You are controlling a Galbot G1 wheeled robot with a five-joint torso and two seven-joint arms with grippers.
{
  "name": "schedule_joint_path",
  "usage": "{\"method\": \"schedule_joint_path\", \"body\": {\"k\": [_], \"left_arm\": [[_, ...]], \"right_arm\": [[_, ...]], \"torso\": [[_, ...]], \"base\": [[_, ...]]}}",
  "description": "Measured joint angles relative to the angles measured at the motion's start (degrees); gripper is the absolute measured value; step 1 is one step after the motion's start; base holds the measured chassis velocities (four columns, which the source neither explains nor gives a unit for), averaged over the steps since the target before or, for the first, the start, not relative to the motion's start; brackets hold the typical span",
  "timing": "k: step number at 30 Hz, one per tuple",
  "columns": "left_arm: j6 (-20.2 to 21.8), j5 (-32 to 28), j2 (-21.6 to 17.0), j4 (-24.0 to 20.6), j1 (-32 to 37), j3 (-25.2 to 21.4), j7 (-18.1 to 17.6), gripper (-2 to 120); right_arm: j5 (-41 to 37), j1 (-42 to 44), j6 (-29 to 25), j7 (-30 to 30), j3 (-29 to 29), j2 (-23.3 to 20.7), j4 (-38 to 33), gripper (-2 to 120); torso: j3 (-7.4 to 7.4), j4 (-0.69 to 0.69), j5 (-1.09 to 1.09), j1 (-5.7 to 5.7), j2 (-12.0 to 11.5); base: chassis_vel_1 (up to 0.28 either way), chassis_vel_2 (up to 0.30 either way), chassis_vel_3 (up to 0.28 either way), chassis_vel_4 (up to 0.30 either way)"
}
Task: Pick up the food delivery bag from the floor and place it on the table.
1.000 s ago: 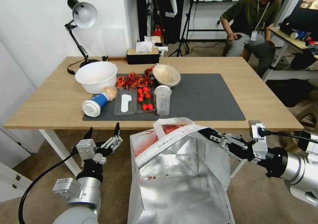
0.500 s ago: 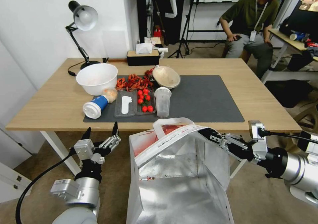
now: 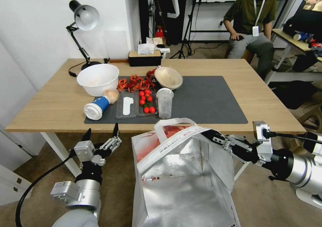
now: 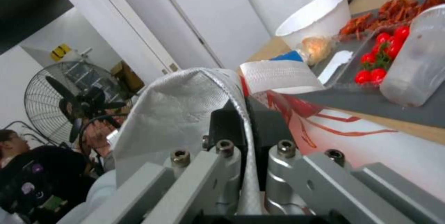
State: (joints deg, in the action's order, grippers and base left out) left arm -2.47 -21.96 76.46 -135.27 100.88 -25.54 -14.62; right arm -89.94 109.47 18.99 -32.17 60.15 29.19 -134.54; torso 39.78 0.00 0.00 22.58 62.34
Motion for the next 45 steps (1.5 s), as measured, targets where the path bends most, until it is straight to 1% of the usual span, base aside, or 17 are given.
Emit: {"method": "schedule_joint_path", "body": {"k": [1, 7, 8, 10, 11, 12, 24, 30, 33, 36, 37, 38, 39, 40, 41, 43, 45], "left_arm": [[0.0, 0.0, 0.0, 0.0, 0.0, 0.0, 0.0, 100], [0.0, -0.3, -0.4, 0.5, -0.8, 0.1, -0.4, 100], [0.0, -0.3, -0.4, 0.5, -0.8, 0.1, -0.4, 100], [0.0, -0.5, -0.7, 0.7, -1.0, 0.1, -0.4, 100], [0.0, -0.8, -1.1, 0.8, -1.4, 0.1, -0.5, 100], [0.0, -0.9, -1.2, 0.8, -1.5, 0.1, -0.6, 100], [-0.2, -1.3, -2.0, 0.8, -1.6, -0.1, -0.9, 100], [-0.2, -1.4, -2.1, 0.4, -1.6, -0.3, -1.0, 100], [-0.1, -1.3, -1.9, 0.2, -1.3, -0.4, -0.9, 100], [-0.1, -1.2, -1.8, 0.1, -1.3, -0.5, -0.9, 100], [-0.1, -1.0, -1.6, 0.1, -1.1, -0.6, -0.9, 100], [-0.1, -1.0, -1.6, 0.1, -1.1, -0.6, -0.9, 100], [0.0, -0.8, -1.5, 0.0, -0.9, -0.6, -0.9, 100], [0.0, -0.5, -1.2, -0.1, -0.7, -0.6, -0.9, 100], [0.0, -0.5, -1.2, -0.1, -0.7, -0.6, -0.9, 100], [0.0, -0.2, -0.8, -0.3, -0.5, -0.6, -0.9, 100], [0.1, 0.0, -0.7, -0.3, -0.3, -0.6, -0.9, 100]], "right_arm": [[0.0, 0.0, 0.0, 0.0, 0.0, 0.0, 0.0, 0], [-3.0, 5.5, 0.2, 0.5, 9.6, -0.3, -2.5, 0], [-3.0, 5.5, 0.2, 0.5, 9.6, -0.3, -2.5, 0], [-4.0, 8.4, 0.3, 0.6, 14.0, 0.0, -3.4, 0], [-5.5, 12.4, 0.5, 0.6, 19.3, 0.6, -4.4, 0], [-6.4, 14.1, 0.6, 0.6, 21.7, 0.9, -4.7, 0], [-15.6, 13.6, 1.1, 4.0, 32.7, -0.2, -3.0, 0], [-20.7, 7.8, 1.3, 8.6, 34.3, -2.0, -1.4, 0], [-25.3, 1.7, 1.3, 14.3, 34.0, -4.2, 0.1, 0], [-26.4, -0.2, 1.3, 16.3, 33.1, -4.8, 0.5, 0], [-28.1, -4.9, 1.3, 22.2, 30.2, -6.3, 1.0, 0], [-28.1, -4.9, 1.3, 22.2, 30.2, -6.3, 1.0, 0], [-29.5, -6.7, 1.2, 26.5, 28.6, -7.2, 1.1, 0], [-32.7, -10.8, 0.0, 33.7, 26.2, -9.4, 1.4, 0], [-32.7, -10.8, 0.0, 33.7, 26.2, -9.4, 1.4, 0], [-37.0, -14.0, -2.8, 39.6, 24.7, -12.1, 2.2, 0], [-38.0, -14.9, -3.8, 41.0, 24.3, -12.9, 2.7, 0]], "torso": [[0.00, 0.00, 0.00, 0.00, 0.0], [-0.05, 0.00, 0.00, -0.05, -0.1], [-0.05, 0.00, 0.00, -0.05, -0.1], [-0.06, 0.00, -0.01, -0.06, -0.1], [-0.08, 0.00, 0.00, -0.07, -0.1], [-0.09, -0.01, 0.00, -0.09, -0.2], [-0.13, 0.00, 0.00, -0.11, -0.2], [-0.14, 0.00, 0.00, -0.11, -0.2], [-0.14, 0.00, -0.01, -0.12, -0.3], [-0.15, 0.00, 0.00, -0.12, -0.3], [-0.15, 0.02, 0.01, -0.12, -0.3], [-0.15, 0.02, 0.01, -0.12, -0.3], [-0.15, -0.04, 0.01, -0.13, -0.3], [-0.15, 0.01, 0.03, -0.13, -0.3], [-0.15, 0.01, 0.03, -0.13, -0.3], [-0.16, 0.02, -0.02, -0.13, -0.3], [-0.15, 0.03, -0.02, -0.13, -0.3]], "base": [[0.000, 0.000, 0.000, 0.000], [0.000, 0.000, 0.000, 0.000], [0.000, 0.000, 0.000, 0.000], [0.000, 0.000, 0.000, 0.000], [0.000, 0.000, 0.000, 0.000], [0.000, 0.000, 0.000, 0.000], [0.000, 0.000, 0.000, 0.000], [0.000, 0.000, 0.000, 0.000], [0.000, 0.000, 0.000, 0.000], [0.000, 0.000, 0.000, 0.000], [0.000, 0.000, 0.000, 0.000], [0.000, 0.000, 0.000, 0.000], [0.000, 0.000, 0.000, 0.000], [0.000, 0.000, 0.000, 0.000], [0.000, 0.000, 0.000, 0.000], [0.000, 0.000, 0.000, 0.000], [0.000, 0.000, 0.000, 0.000]]}}
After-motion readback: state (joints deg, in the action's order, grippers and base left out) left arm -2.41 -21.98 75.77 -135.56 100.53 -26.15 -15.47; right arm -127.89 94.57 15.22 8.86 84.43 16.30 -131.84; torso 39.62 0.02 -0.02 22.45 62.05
